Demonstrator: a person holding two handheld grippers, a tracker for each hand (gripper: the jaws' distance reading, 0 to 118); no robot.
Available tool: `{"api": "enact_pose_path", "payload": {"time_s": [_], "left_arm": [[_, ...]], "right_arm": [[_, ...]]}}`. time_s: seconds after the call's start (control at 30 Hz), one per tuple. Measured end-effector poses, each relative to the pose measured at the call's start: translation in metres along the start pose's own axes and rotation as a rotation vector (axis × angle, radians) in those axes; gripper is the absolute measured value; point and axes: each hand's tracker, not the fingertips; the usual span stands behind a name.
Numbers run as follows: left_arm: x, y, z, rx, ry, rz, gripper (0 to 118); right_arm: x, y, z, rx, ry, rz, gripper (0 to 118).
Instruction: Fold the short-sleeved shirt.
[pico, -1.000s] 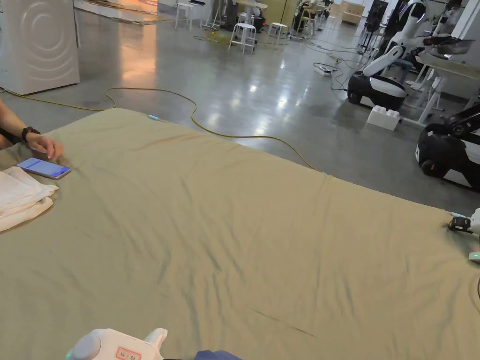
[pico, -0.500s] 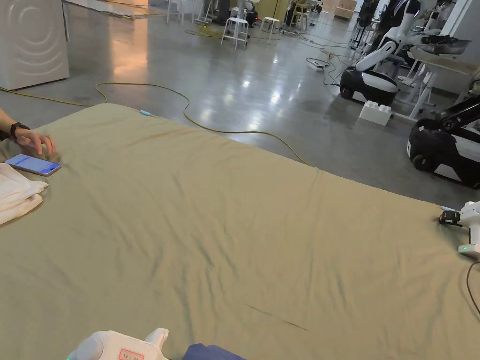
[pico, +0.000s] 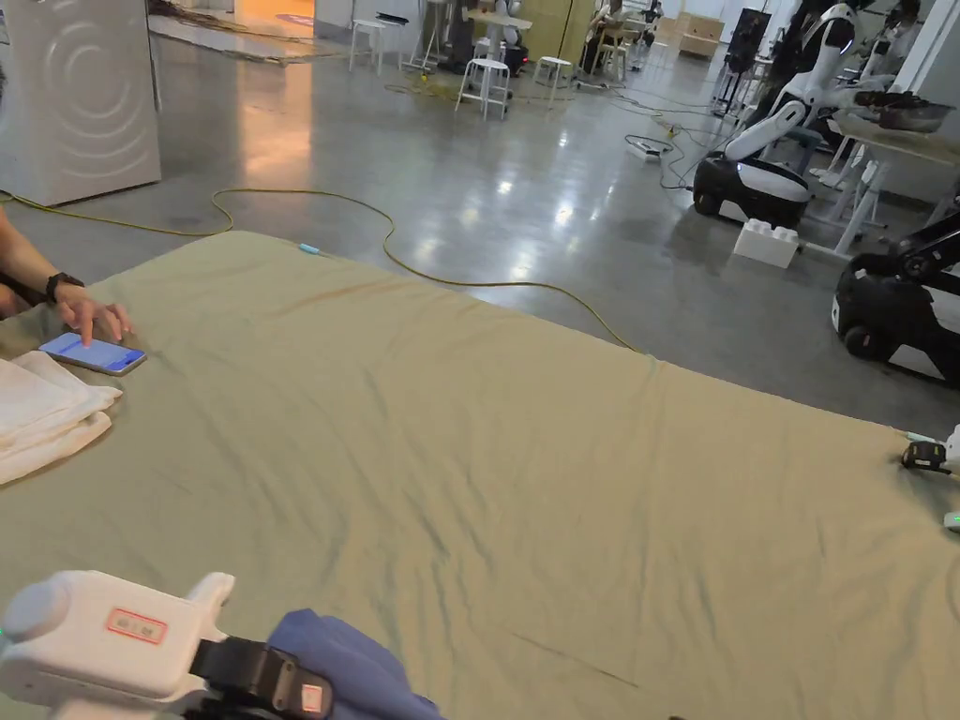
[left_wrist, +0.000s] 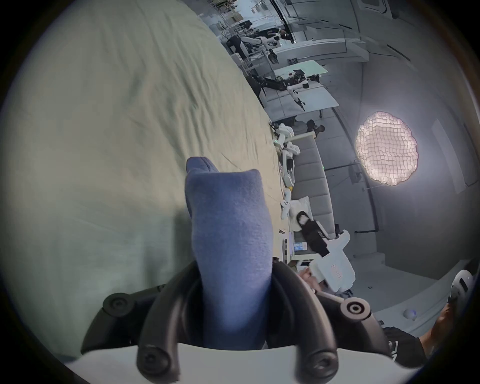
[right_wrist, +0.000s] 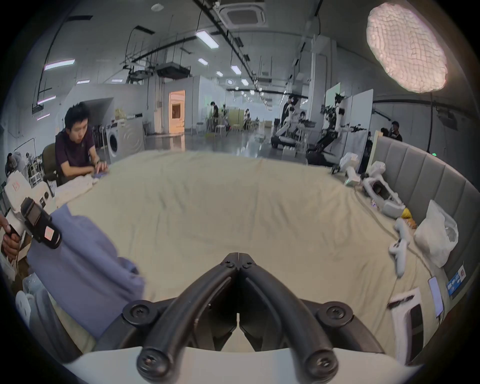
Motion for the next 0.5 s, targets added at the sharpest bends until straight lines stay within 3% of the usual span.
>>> {"api": "enact_pose_path", "payload": {"time_s": [0.3, 0.5], "left_arm": [[-0.024, 0.046, 0.149, 0.083, 0.265, 0.062, 29], [-0.047, 0.061, 0.208, 0.139, 0.441, 0.124, 29]], "right_arm": [[0.063, 0.083, 0.020, 0.150, -0.093, -0.029, 0], [0.085, 0.096, 0.031, 0.178, -0.135, -0.025, 0]]}}
